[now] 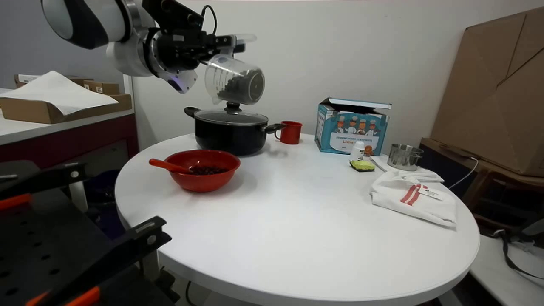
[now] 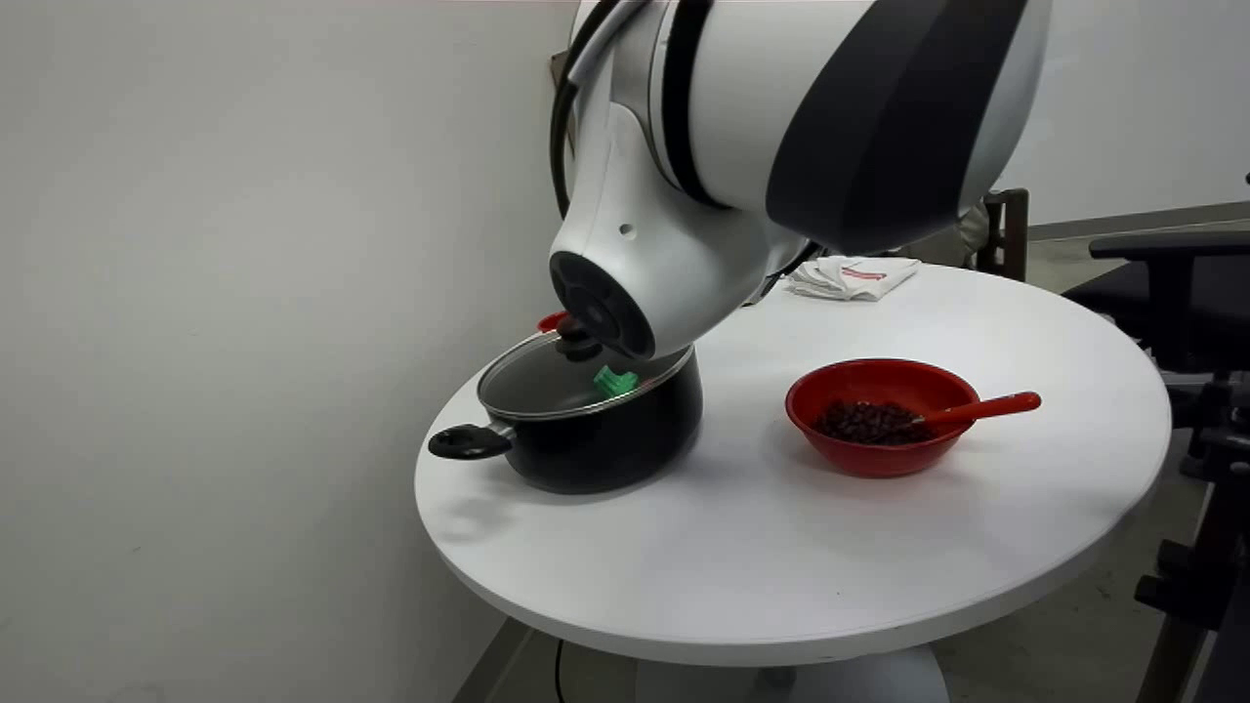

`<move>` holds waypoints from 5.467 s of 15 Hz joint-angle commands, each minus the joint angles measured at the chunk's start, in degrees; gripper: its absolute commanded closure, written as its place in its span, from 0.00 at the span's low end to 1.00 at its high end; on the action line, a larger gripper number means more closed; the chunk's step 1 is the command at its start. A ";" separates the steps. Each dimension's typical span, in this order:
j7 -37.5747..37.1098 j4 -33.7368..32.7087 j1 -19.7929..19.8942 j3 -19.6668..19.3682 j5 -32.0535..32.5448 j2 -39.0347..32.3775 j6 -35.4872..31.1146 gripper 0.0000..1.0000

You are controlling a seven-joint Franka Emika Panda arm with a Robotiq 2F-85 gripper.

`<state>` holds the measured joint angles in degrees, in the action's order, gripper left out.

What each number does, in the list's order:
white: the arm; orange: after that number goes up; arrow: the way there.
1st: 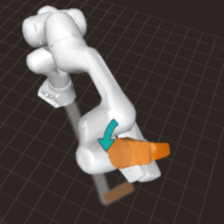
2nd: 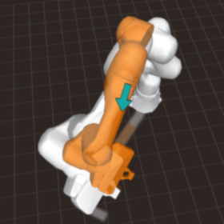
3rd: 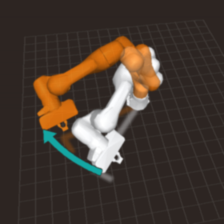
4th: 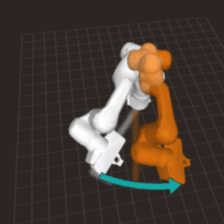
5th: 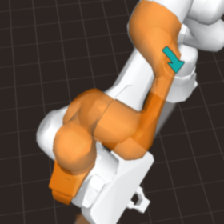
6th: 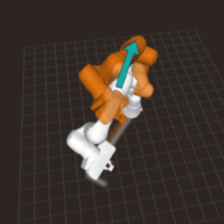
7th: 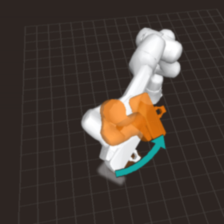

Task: Pour the contents in the jug into the red bowl.

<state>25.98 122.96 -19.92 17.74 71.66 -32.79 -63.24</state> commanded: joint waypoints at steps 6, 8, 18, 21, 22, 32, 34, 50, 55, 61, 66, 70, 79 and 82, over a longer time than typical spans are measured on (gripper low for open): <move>-0.32 -1.06 -0.34 0.09 2.86 -2.35 4.58 0.86; -0.26 -1.25 -0.34 0.07 3.65 -2.77 5.41 0.86; 0.05 -2.89 -0.36 0.07 6.48 -4.90 8.34 0.86; 0.10 -3.32 -0.39 0.06 6.90 -5.34 8.74 0.86; 0.17 -3.47 -0.38 0.06 6.97 -5.44 8.80 0.86; 2.65 -4.09 1.03 0.89 4.56 -5.03 7.81 0.86; 4.03 -4.72 1.82 0.96 3.82 -4.91 7.08 0.86; 15.87 -13.17 10.73 0.55 -9.22 -3.58 -5.89 0.86; 19.48 -15.84 14.06 -0.49 -14.74 -1.43 -11.73 0.86; 21.88 -11.47 16.51 -2.42 -11.00 6.12 -25.40 0.86; 30.31 -7.77 20.71 -5.11 -11.66 12.77 -43.71 0.85; 42.36 -6.71 25.22 -8.93 -14.62 15.46 -59.14 0.85; 71.10 -8.14 29.74 -14.37 -32.57 13.91 -68.78 0.85; 73.77 -7.29 28.46 -16.22 -29.70 13.51 -70.46 0.85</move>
<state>96.20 114.83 9.98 3.50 41.23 -19.21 -131.56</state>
